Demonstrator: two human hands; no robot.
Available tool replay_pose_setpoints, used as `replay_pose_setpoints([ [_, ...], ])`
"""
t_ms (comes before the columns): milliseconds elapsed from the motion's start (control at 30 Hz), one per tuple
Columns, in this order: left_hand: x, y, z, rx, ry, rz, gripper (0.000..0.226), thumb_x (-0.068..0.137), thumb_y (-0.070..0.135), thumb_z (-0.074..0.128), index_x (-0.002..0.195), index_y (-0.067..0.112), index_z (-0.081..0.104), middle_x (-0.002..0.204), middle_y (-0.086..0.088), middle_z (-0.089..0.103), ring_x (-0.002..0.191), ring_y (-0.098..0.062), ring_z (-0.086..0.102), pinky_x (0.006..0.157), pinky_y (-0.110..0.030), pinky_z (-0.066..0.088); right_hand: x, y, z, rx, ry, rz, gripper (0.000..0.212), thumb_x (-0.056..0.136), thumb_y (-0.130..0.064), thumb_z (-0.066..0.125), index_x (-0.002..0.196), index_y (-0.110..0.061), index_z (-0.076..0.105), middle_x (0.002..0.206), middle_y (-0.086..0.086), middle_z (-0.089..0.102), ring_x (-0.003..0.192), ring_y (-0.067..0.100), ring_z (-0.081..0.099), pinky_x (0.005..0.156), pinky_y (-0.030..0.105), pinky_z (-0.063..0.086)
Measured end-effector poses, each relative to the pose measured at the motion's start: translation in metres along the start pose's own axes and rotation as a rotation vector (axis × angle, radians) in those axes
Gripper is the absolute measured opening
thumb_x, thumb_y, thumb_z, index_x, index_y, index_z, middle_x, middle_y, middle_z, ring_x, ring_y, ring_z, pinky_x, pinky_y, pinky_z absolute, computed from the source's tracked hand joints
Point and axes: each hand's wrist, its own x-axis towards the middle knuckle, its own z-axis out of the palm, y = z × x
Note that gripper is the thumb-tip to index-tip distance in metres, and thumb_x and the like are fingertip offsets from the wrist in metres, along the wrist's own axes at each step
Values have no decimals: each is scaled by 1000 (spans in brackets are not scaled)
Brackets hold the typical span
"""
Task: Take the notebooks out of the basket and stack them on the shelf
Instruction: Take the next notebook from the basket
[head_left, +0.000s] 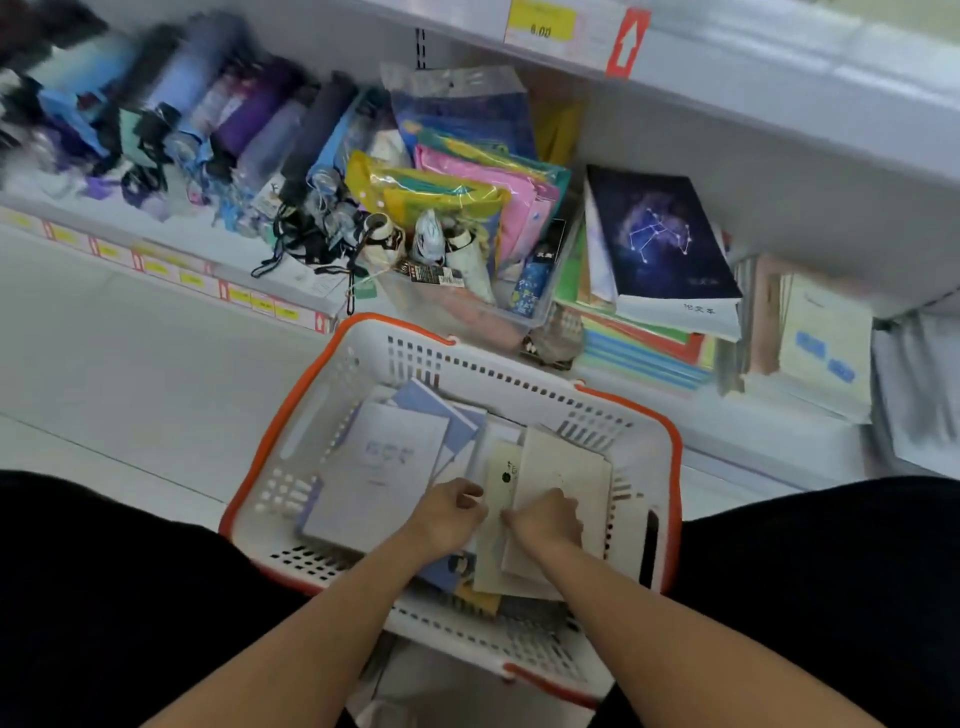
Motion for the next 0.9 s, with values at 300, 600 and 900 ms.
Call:
replay_pose_setpoints([
  [300,-4,5,2,-319,-41,-166,42,95,42,56,121,8,57,104,-8,65,88,-21,64,79,-35,54,-30,-1,-3,-109,84,-248,29,98,-22,42,118,-4,53,124,17,57,108,34,58,80,34,49],
  [600,10,-24,-43,-725,314,-364,37,98,23,56,126,-1,56,122,-18,63,107,-40,61,97,-57,47,-65,-43,-24,388,-144,-383,22,92,-23,59,91,-2,67,90,16,70,77,29,68,66,38,58],
  [900,0,-1,-24,-505,423,-157,37,100,25,51,125,-2,58,118,-21,64,97,-34,62,80,-37,51,-7,10,-9,-26,-117,39,131,68,-68,74,155,-4,-1,163,15,-5,147,45,4,118,55,20],
])
